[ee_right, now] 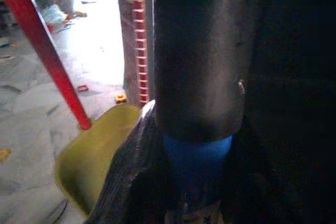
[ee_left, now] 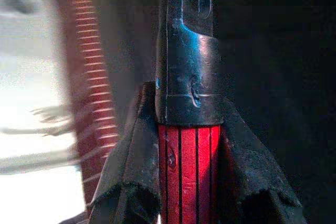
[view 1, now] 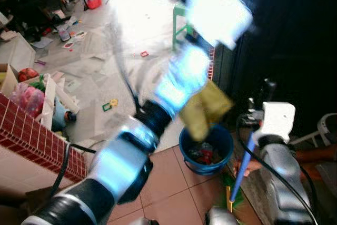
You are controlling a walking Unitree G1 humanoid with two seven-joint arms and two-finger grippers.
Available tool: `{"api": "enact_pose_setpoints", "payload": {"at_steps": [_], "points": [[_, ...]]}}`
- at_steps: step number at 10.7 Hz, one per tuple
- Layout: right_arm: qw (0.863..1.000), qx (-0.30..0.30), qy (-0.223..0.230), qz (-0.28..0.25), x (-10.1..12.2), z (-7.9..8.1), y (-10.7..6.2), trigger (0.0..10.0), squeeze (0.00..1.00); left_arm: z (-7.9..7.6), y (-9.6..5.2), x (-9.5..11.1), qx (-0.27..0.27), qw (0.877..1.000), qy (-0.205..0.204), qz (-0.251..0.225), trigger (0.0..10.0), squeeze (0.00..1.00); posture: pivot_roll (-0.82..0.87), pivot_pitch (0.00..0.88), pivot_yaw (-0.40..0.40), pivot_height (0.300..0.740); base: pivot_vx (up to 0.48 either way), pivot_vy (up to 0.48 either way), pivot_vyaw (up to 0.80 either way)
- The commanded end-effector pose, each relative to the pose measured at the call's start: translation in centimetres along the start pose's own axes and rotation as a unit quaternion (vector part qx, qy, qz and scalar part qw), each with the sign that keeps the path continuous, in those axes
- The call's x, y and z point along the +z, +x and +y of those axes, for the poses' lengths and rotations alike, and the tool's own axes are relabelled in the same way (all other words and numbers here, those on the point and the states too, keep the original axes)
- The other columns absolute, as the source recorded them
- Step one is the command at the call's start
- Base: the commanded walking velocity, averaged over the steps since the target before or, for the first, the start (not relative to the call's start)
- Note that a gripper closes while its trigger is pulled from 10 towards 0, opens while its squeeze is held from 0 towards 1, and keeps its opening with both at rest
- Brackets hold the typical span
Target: Sweep floor
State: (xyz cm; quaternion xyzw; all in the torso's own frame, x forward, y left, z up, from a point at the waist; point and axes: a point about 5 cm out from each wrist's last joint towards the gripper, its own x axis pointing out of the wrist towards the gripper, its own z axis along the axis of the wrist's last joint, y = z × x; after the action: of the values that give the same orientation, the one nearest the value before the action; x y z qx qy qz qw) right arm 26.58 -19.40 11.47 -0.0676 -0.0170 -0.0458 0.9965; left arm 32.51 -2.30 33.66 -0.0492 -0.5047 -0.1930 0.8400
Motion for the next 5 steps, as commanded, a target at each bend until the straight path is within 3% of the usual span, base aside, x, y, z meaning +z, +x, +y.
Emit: {"api": "enact_pose_setpoints", "payload": {"at_steps": [1,3,4,5], "points": [[0.999,0.032,0.031,0.008,-0.5,2.1,0.3,10.0,0.0,2.2,2.5,2.6,0.007,0.997,0.046,-0.068,10.0,0.0,-0.17,0.017,0.108,0.74,0.0,0.0,0.0],[0.998,0.054,0.033,0.004,-0.5,3.8,1.3,10.0,0.0,6.6,1.6,1.8,0.017,0.989,0.143,-0.035,10.0,0.0,-0.11,0.0,0.086,0.74,0.0,0.0,0.0],[0.997,0.063,0.034,-0.003,-0.4,4.3,2.1,10.0,0.0,9.3,-0.1,1.2,0.036,0.982,0.187,-0.001,10.0,0.0,-0.09,0.0,0.075,0.74,0.0,0.0,0.0],[0.997,0.063,0.037,-0.005,-0.4,4.3,2.4,10.0,0.0,10.6,-0.9,1.2,0.046,0.977,0.209,0.011,10.0,0.0,-0.09,0.0,0.067,0.74,0.0,0.0,0.0]]}}
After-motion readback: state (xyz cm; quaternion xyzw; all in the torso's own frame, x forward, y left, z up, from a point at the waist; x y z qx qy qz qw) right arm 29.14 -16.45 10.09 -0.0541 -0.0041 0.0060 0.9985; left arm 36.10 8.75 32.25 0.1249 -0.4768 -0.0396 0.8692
